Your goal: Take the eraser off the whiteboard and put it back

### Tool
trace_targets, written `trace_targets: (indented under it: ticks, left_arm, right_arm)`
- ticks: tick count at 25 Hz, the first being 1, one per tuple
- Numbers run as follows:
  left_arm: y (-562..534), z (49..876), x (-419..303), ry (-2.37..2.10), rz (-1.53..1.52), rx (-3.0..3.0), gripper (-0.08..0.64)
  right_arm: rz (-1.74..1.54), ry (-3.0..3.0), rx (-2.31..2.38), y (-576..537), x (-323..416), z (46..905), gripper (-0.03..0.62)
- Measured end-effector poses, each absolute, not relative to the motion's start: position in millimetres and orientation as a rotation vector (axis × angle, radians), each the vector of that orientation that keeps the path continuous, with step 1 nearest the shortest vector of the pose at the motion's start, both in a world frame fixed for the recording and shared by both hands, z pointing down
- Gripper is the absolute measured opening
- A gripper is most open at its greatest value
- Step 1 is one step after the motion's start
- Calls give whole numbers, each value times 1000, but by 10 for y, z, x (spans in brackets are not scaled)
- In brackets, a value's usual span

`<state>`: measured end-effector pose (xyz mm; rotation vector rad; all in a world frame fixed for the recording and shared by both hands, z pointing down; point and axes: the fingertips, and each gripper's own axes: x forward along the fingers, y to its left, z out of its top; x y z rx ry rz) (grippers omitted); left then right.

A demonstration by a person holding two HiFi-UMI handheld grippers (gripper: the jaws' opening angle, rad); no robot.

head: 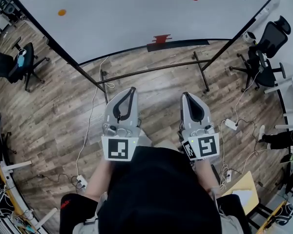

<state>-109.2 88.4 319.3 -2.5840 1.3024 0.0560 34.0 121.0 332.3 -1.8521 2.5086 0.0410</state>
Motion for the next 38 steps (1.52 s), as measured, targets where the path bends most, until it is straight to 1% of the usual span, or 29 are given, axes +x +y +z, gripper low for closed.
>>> trace_targets:
  ticks: [6,20,24,38]
  left_arm:
    - [666,3254,-1239,1320,52,-2613,2]
    - [97,3172,-1290,1398,59,-2573,3]
    - [-211,3199,-1208,1405,14,-2565,3]
    - [-1051,3003,-790,1456,55,-2473,2]
  right_arm:
    - [32,2494,-1884,992,232,3324,3]
    - [22,2567,-1826,293,188,3325,3]
    - [23,2564,-1806,-66,283,3278,3]
    - [67,2609,-1720,-1112,602,3096,3]
